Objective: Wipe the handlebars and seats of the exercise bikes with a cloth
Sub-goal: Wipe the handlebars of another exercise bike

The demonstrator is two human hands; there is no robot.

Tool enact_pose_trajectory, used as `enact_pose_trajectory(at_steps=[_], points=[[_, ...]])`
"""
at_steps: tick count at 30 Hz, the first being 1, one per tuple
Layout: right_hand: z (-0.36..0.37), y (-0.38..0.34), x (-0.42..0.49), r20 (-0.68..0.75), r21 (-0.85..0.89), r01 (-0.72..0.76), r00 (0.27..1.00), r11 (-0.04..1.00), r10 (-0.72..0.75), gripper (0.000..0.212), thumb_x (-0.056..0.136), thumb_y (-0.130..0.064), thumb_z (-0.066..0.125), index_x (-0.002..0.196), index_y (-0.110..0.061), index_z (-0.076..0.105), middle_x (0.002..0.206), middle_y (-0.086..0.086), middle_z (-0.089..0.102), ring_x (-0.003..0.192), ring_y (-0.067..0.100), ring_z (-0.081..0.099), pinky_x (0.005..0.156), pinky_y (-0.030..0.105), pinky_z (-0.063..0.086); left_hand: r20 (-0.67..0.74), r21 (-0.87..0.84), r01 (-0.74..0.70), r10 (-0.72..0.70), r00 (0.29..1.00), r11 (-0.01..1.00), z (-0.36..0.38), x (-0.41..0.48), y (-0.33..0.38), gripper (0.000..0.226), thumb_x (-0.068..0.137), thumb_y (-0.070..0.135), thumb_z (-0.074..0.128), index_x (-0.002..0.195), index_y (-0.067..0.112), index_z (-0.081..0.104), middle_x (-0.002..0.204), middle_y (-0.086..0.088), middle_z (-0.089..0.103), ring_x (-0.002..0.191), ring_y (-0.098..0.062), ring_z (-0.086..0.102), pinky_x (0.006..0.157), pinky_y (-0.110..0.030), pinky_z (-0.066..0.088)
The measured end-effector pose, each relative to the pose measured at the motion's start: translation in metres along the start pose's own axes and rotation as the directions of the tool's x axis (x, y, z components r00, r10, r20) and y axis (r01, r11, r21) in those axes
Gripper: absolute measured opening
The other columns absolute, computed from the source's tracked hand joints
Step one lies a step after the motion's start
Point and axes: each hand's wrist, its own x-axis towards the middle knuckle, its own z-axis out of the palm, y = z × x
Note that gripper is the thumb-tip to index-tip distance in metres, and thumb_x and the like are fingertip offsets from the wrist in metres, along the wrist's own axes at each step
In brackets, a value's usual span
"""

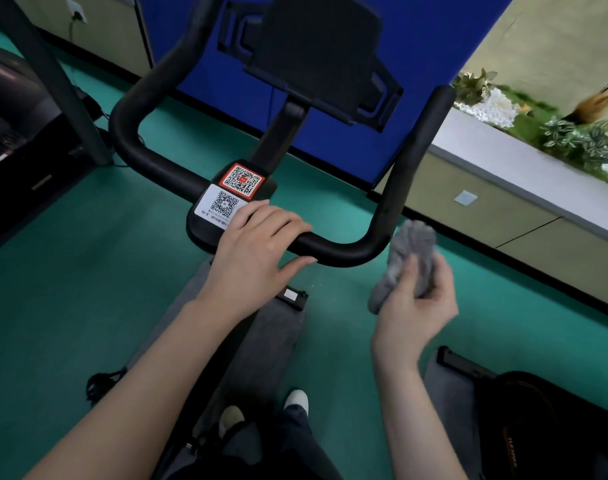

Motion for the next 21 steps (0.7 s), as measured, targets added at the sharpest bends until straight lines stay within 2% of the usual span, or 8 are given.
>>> enact_pose_trajectory(at_steps=[1, 3, 4, 6, 11, 13, 16, 21], points=[[0.002, 0.003, -0.002, 0.095, -0.089, 0.203, 0.976, 0.975, -0.194, 0.018, 0.088, 0.002, 0.052, 0.102, 0.000, 0.065, 0.097, 0.007, 0.063, 0.093, 0.014, 0.057, 0.086, 0.019, 0.043, 0.000, -0.001, 0.001, -0.001, 1.000, 1.000, 0.000, 0.000, 0.000, 0.035, 0.085, 0.045, 0.060, 0.106, 0.018, 0.065, 0.104, 0.006, 0.064, 0.101, -0.017, 0.059, 0.108, -0.029, 0.025], [0.006, 0.011, -0.006, 0.301, -0.153, 0.502, 0.844, 0.851, -0.444, 0.028, 0.081, 0.016, 0.048, 0.100, 0.007, 0.066, 0.098, 0.015, 0.062, 0.094, 0.023, 0.053, 0.091, 0.022, 0.039, 0.000, 0.003, -0.001, 0.001, 1.000, 1.000, -0.001, 0.000, 0.001, 0.035, 0.085, 0.045, 0.060, 0.106, 0.017, 0.065, 0.104, 0.005, 0.064, 0.101, -0.018, 0.059, 0.107, -0.029, 0.026], [0.006, 0.015, -0.005, 0.354, -0.167, 0.575, 0.793, 0.801, -0.496, 0.034, 0.076, 0.022, 0.047, 0.101, 0.009, 0.066, 0.098, 0.018, 0.062, 0.093, 0.026, 0.050, 0.093, 0.024, 0.037, 0.002, 0.005, -0.002, 0.002, 1.000, 1.000, -0.001, 0.000, 0.001, 0.036, 0.085, 0.045, 0.061, 0.106, 0.017, 0.065, 0.104, 0.005, 0.064, 0.101, -0.018, 0.059, 0.107, -0.030, 0.027], [0.006, 0.020, 0.007, 0.366, -0.208, 0.611, 0.773, 0.764, -0.518, 0.040, 0.070, 0.028, 0.047, 0.100, 0.011, 0.066, 0.097, 0.021, 0.063, 0.091, 0.028, 0.049, 0.094, 0.023, 0.035, 0.005, 0.005, -0.003, 0.003, 1.000, 1.000, 0.000, 0.000, 0.001, 0.036, 0.085, 0.045, 0.061, 0.107, 0.017, 0.065, 0.104, 0.005, 0.064, 0.101, -0.018, 0.059, 0.107, -0.030, 0.027], [0.003, 0.012, 0.050, 0.382, -0.287, 0.519, 0.833, 0.805, -0.400, 0.040, 0.070, 0.025, 0.049, 0.101, 0.006, 0.067, 0.098, 0.017, 0.066, 0.094, 0.035, 0.055, 0.092, 0.019, 0.039, 0.009, -0.001, 0.008, -0.007, 1.000, 1.000, -0.001, -0.001, 0.000, 0.036, 0.084, 0.045, 0.063, 0.107, 0.018, 0.065, 0.105, 0.006, 0.064, 0.102, -0.017, 0.059, 0.108, -0.029, 0.025], [0.002, 0.001, 0.059, 0.476, -0.248, 0.542, 0.790, 0.803, -0.387, 0.041, 0.071, 0.021, 0.049, 0.102, 0.001, 0.068, 0.098, 0.011, 0.068, 0.095, 0.029, 0.057, 0.090, 0.015, 0.039, 0.012, -0.004, 0.011, -0.011, 1.000, 1.000, -0.001, -0.001, 0.000, 0.036, 0.084, 0.046, 0.062, 0.107, 0.018, 0.065, 0.105, 0.006, 0.064, 0.103, -0.017, 0.059, 0.108, -0.029, 0.025], [0.012, -0.019, 0.066, 0.710, -0.161, 0.583, 0.629, 0.796, -0.317, 0.038, 0.072, 0.014, 0.050, 0.100, -0.004, 0.069, 0.096, 0.004, 0.069, 0.092, 0.021, 0.059, 0.083, 0.012, 0.038, 0.012, -0.010, 0.013, -0.013, 1.000, 1.000, -0.001, 0.000, 0.001, 0.035, 0.084, 0.046, 0.062, 0.106, 0.018, 0.065, 0.104, 0.006, 0.064, 0.102, -0.017, 0.059, 0.108, -0.030, 0.026], [0.042, -0.036, 0.082, 0.952, -0.207, 0.613, 0.306, 0.763, 0.012, 0.031, 0.082, 0.002, 0.049, 0.100, -0.013, 0.069, 0.091, -0.001, 0.070, 0.088, 0.016, 0.061, 0.074, 0.018, 0.038, 0.005, -0.053, 0.037, -0.036, 0.999, 0.998, -0.002, 0.000, 0.000, 0.035, 0.082, 0.045, 0.064, 0.105, 0.018, 0.065, 0.103, 0.008, 0.064, 0.101, -0.015, 0.059, 0.109, -0.028, 0.025]])
